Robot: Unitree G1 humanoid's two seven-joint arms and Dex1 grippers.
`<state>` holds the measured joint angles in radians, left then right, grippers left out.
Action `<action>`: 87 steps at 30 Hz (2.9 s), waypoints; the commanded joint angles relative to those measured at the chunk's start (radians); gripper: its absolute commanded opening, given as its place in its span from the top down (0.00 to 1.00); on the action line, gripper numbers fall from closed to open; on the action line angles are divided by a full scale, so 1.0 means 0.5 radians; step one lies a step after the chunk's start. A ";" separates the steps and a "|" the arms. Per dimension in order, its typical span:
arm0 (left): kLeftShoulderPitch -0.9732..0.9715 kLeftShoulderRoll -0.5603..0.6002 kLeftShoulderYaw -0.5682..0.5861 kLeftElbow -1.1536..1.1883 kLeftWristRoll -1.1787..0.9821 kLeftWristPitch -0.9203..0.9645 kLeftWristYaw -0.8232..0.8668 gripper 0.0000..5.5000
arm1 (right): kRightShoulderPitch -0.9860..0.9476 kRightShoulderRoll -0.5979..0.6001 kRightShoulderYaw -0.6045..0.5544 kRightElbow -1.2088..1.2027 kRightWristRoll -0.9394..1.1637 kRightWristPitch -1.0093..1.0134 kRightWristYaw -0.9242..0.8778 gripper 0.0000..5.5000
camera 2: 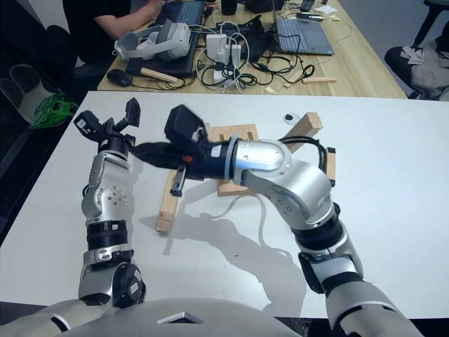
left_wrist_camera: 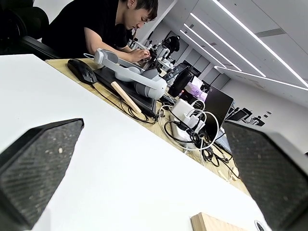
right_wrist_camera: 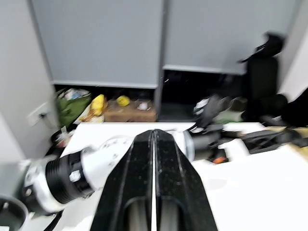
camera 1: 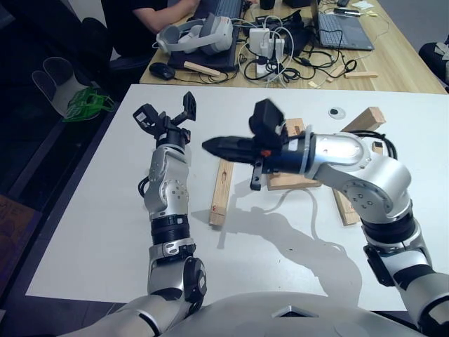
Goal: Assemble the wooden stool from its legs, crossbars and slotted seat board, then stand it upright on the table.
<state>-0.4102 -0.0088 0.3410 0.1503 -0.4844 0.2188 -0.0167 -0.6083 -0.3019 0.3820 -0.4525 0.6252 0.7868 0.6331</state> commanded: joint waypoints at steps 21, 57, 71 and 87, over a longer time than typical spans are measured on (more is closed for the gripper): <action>-0.051 -0.004 -0.011 0.047 -0.034 -0.007 -0.001 0.02 | -0.017 0.517 0.278 0.888 -0.933 -0.686 -0.257 0.99; 0.016 0.007 -0.003 -0.006 -0.071 0.045 0.004 0.02 | -0.178 -0.150 -1.750 1.663 -1.196 -0.603 -1.636 0.99; -0.007 0.008 -0.024 0.005 -0.068 0.044 0.014 0.02 | -0.469 0.105 -0.967 1.864 -0.802 0.085 -0.377 0.99; 0.047 -0.008 -0.010 -0.076 -0.093 0.051 0.032 0.02 | -0.283 -0.090 -1.432 1.028 -0.935 -1.004 -0.940 0.89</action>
<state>-0.3977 -0.0080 0.3341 0.1314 -0.5235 0.2320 -0.0119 -0.8385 -0.2701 -0.2737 -0.0206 0.2025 0.2852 0.2015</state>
